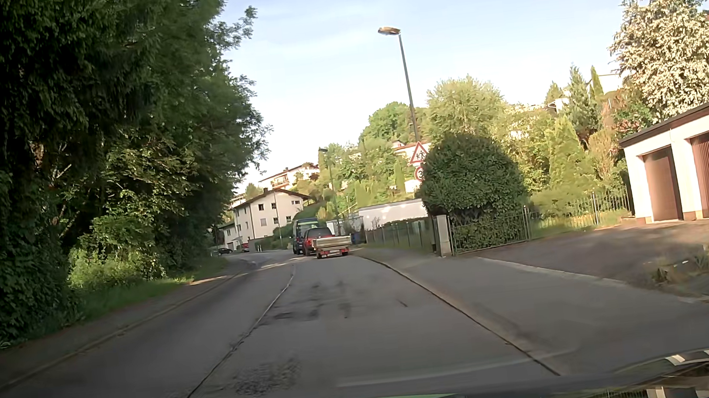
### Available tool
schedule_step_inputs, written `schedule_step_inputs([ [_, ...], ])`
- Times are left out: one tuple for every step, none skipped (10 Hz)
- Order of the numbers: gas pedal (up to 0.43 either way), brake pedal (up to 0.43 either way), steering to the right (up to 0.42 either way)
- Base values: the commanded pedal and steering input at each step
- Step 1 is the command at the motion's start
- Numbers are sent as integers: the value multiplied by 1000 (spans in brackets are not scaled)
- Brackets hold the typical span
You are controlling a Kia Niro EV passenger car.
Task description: Follow the waypoints while adhering to traffic rules and regulations
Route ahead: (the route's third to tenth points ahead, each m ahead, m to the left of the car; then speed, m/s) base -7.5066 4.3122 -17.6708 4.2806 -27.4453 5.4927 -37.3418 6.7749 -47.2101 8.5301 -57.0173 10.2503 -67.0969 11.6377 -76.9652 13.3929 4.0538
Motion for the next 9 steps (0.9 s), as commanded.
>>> schedule_step_inputs([
  [0,146,-51],
  [0,165,-56],
  [0,171,-56],
  [0,177,-52],
  [0,177,-46],
  [0,165,-42],
  [0,152,-41],
  [0,152,-43],
  [0,152,-46],
])
